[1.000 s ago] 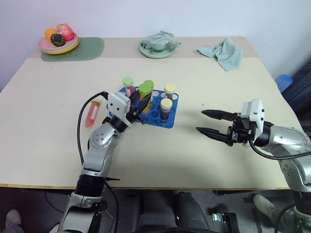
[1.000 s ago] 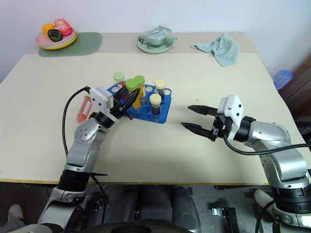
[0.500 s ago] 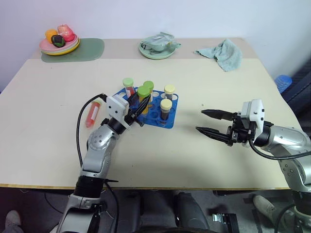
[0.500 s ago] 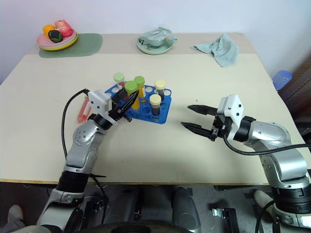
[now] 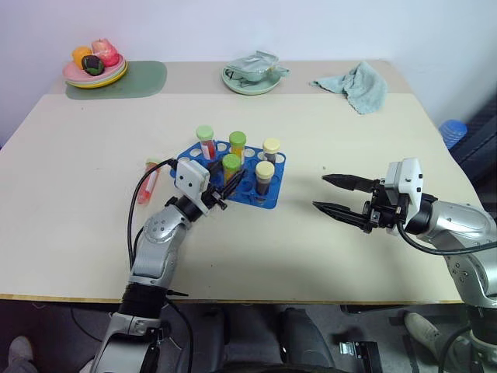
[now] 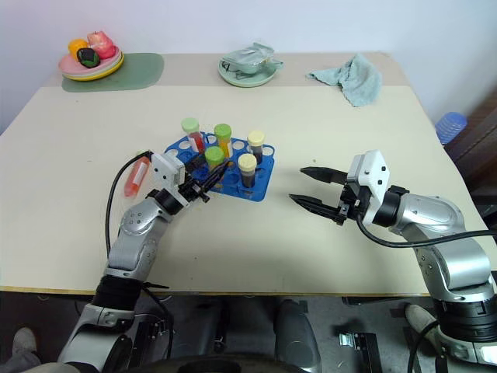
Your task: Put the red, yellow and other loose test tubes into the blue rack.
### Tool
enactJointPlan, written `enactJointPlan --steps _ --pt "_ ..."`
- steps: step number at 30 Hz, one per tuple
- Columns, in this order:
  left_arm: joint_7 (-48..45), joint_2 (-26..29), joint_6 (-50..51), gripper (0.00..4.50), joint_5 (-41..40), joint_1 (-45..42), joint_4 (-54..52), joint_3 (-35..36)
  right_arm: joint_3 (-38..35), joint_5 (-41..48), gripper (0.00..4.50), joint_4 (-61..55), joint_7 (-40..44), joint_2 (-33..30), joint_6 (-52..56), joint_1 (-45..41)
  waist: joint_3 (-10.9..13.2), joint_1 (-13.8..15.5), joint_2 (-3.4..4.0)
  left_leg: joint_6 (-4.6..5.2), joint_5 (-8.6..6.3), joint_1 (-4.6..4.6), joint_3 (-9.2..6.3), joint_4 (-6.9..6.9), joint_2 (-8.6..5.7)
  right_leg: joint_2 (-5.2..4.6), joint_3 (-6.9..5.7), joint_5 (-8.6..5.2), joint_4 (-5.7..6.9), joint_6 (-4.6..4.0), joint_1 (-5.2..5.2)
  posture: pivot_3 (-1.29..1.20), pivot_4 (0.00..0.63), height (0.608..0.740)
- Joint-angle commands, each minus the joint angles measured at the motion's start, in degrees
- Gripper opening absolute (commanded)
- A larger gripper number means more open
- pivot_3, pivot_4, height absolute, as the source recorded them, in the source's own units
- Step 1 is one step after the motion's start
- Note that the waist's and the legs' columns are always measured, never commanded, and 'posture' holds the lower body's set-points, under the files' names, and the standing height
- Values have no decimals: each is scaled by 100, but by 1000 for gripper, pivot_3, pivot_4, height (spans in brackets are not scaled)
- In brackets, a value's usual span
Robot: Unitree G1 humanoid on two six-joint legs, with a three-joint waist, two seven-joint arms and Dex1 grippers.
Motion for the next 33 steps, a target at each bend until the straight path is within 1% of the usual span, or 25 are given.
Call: enactJointPlan --steps 1,2,5,8,12,14,17,19,21,23,24,26,27,30,32,33 --pt "85 -62 -65 4351 -52 -73 -242 104 -146 75 2804 -180 -27 33 -104 -45 0 0 0 0 0 0 -1 0 0 0 0 0 0 0 0 0 150 740" --pt "72 -77 -39 4435 -111 -63 -306 110 -146 76 2804 -181 -29 37 -105 -45 0 0 0 0 0 0 -1 0 0 0 0 0 0 0 0 0 150 740" --pt "79 -64 97 4435 -294 -17 -726 173 -123 68 2804 -170 -41 68 -116 -52 0 1 -1 0 0 -1 -2 0 0 0 0 0 0 0 0 0 150 740" --pt "426 51 628 4435 -403 -35 -1248 392 -88 49 2804 -142 -46 112 -143 -58 0 -7 0 0 0 0 -4 0 2 -1 0 0 0 0 0 0 150 740" --pt "791 346 1611 4435 -724 -72 -2014 710 -22 1 2804 -74 -40 195 -198 -82 1 -8 -1 0 0 0 -7 -1 4 2 0 0 1 0 -1 0 150 740" --pt "1042 528 1997 4435 -873 -111 -2446 980 25 -28 2804 -23 -32 251 -242 -100 2 -5 -3 0 0 0 -7 0 4 0 1 0 0 0 -1 0 150 740" --pt "1702 954 3384 4435 -1244 -394 -2690 1544 101 -75 2804 56 -19 330 -312 -151 2 -5 -4 0 0 -1 -11 0 6 1 0 0 1 0 -1 0 150 740" --pt "1826 1256 3994 4435 -1457 -534 -2695 1800 142 -93 2804 100 -14 372 -350 -191 2 -19 -3 0 0 1 -12 0 4 4 -2 0 2 0 -1 0 150 740" --pt "2014 1569 4477 4435 -1436 -682 -2592 2012 181 -131 2804 154 -5 414 -385 -231 2 -27 -3 0 0 1 -14 -1 4 3 -1 0 2 1 -2 0 150 740" --pt "2304 1906 5447 4435 -1611 -1145 -2138 2338 226 -155 2804 207 3 470 -429 -272 5 -16 -7 0 0 2 -16 -2 3 2 -1 0 2 1 -2 0 150 740" --pt "2441 2119 6013 4435 -1553 -1395 -1896 2339 247 -169 2804 227 8 491 -451 -286 6 -9 -9 -1 0 1 -16 -1 2 4 -3 0 3 0 -1 0 150 740" --pt "2626 2454 7382 4435 -1487 -2084 -1281 2194 292 -196 2804 255 12 533 -483 -315 8 -9 -13 -2 1 -2 -15 3 -1 6 -11 0 8 0 -2 0 150 740" --pt "2580 2608 8020 4435 -1462 -2441 -875 2003 310 -203 2804 262 12 549 -495 -326 8 -11 -13 -2 1 -4 -15 4 -4 7 -14 -1 7 1 -1 0 150 740" --pt "2247 2873 8614 4435 -1386 -3165 65 1549 345 -217 2804 262 -4 582 -507 -347 8 -20 -13 -1 0 -5 -15 2 -10 1 -13 -2 3 3 -1 0 150 740" --pt "2058 3058 8988 4435 -1223 -3642 719 1034 344 -226 2804 255 -7 590 -526 -328 8 -25 -14 -3 1 -8 -15 -2 -9 0 -14 -2 7 3 -9 0 150 740" --pt "1970 3126 9022 4435 -1132 -3790 915 805 339 -226 2804 247 -11 594 -529 -316 8 -28 -14 -4 2 -11 -15 -3 -8 1 -14 -2 8 3 -15 0 150 740"
